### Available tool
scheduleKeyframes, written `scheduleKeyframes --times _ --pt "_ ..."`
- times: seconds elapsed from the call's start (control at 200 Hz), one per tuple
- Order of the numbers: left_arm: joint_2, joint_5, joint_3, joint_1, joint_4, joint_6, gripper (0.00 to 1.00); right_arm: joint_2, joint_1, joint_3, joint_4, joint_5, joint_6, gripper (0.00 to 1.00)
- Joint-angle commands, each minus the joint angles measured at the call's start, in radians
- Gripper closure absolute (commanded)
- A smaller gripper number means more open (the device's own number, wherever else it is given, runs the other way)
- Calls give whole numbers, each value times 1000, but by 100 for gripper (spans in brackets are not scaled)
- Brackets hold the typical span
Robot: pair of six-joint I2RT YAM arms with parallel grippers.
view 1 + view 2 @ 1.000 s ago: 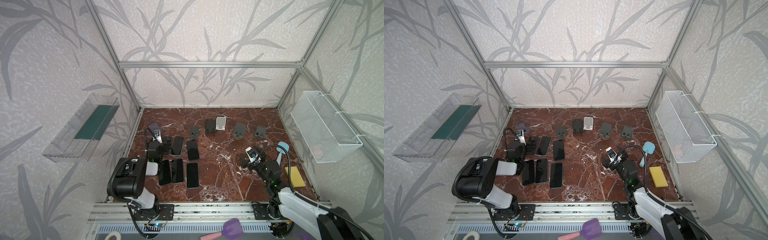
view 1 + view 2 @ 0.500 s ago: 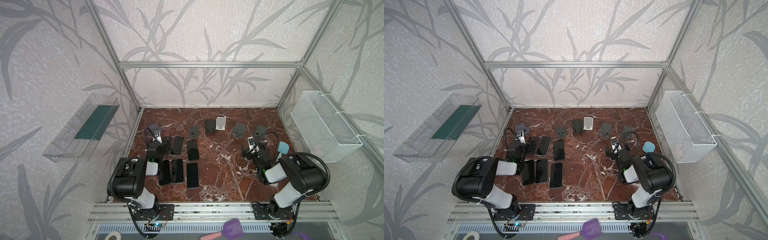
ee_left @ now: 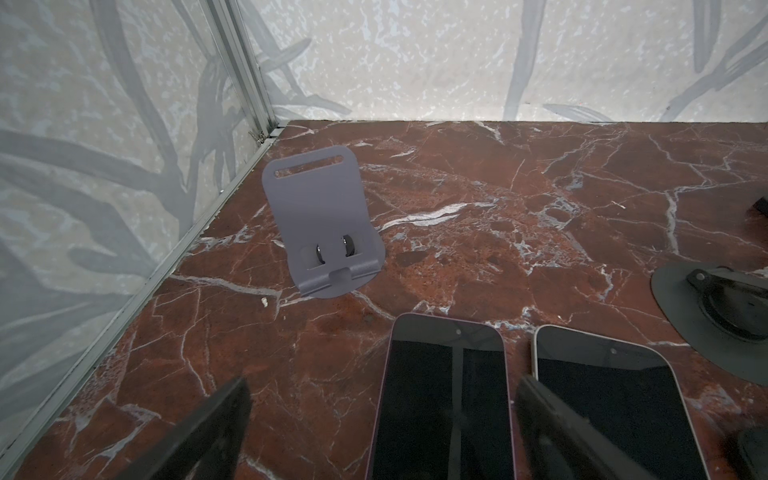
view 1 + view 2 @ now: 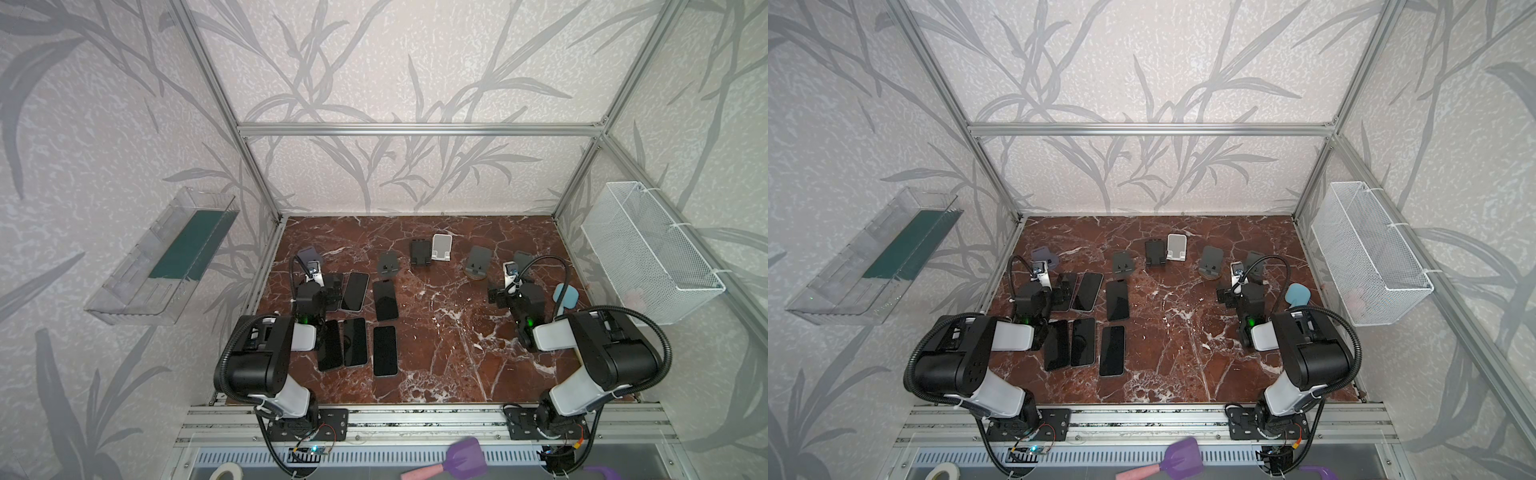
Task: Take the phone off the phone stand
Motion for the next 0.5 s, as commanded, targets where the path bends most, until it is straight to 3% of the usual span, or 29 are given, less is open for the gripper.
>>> scheduleKeyframes --times 0.0,0.495 --pt "5 -12 16 5 8 -10 1 -27 -14 22 -45 -55 34 1" --pt "5 -13 16 5 13 -10 1 -26 -10 14 -31 -42 30 1"
